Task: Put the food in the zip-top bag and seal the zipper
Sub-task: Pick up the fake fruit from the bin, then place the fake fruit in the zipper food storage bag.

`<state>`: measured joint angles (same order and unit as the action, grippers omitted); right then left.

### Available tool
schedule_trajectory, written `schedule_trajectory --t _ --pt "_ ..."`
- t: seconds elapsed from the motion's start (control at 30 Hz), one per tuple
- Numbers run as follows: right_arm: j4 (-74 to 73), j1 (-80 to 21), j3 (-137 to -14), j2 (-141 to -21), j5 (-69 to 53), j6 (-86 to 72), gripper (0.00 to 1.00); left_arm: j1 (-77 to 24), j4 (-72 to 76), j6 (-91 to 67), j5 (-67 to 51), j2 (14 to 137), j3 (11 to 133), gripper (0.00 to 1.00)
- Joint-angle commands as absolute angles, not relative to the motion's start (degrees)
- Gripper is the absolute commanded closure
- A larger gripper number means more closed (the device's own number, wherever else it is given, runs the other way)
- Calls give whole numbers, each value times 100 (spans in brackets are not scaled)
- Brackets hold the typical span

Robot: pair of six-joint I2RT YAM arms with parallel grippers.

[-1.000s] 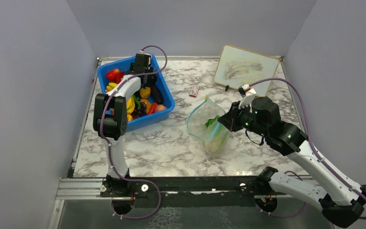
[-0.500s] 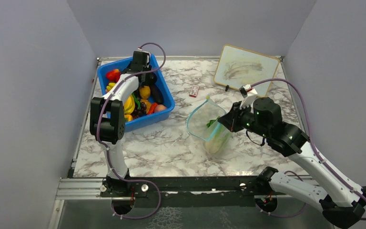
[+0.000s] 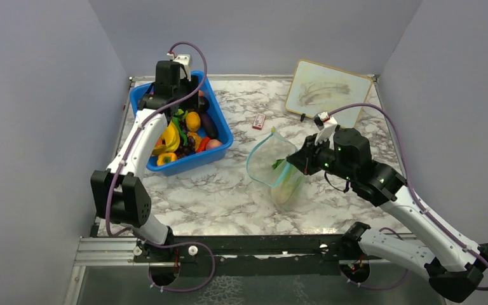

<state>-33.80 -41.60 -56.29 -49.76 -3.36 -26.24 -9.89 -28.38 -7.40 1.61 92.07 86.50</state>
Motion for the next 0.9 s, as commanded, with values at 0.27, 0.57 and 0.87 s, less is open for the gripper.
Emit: schedule_trajectory --t 0.27,0.57,0.87 --pt "-2895 -4148 -5741 -5097 -349 -2468 99 -1020 -2374 -1899 -3038 7589 7570 61" --pt "-2622 -4148 -5548 -5215 -500 -2750 99 -1073 -1660 -2644 -4424 6622 6558 63" --pt "-2529 -4146 -5563 -5430 -551 -2990 99 -1620 -905 -3242 -4587 6161 5507 65"
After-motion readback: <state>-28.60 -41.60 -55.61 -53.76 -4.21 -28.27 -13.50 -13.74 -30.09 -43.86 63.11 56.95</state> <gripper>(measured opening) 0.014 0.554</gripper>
